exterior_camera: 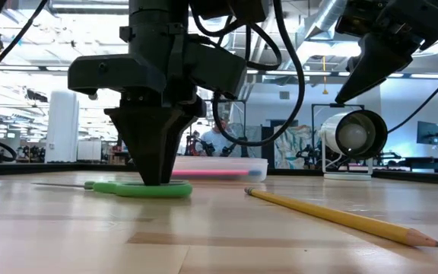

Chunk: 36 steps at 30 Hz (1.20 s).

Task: Pick & place school supplies into a supply box
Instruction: Put the green scissors into the supply box

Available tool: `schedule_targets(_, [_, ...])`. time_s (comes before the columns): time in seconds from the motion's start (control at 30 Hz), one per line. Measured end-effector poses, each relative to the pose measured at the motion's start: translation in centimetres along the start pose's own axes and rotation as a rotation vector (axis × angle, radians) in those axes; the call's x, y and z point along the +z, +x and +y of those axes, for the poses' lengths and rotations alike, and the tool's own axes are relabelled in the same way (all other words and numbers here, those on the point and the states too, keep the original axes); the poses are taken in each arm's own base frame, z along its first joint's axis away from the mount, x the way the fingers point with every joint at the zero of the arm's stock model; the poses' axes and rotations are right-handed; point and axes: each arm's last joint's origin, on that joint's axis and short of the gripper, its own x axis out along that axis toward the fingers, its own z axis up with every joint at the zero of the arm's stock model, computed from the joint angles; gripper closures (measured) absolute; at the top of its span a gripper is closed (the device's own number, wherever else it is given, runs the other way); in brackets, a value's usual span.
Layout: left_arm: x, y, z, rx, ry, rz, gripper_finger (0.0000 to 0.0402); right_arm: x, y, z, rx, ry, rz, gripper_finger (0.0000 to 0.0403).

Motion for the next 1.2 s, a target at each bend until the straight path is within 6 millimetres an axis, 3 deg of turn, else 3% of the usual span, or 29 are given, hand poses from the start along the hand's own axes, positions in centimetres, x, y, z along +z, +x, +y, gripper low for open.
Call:
schedule_targets(0.27, [-0.6, 0.0, -0.1, 0.001, -0.012, 0.055, 0.0242, 0.0, 0.0, 0.0, -0.002, 0.0, -0.001, 0.0285])
schedule_targets(1.2, [-0.2, 0.9, 1.3, 0.035, -0.056, -0.005, 0.0248, 0.0, 0.0, 0.0, -0.011, 0.011, -0.004, 0.0285])
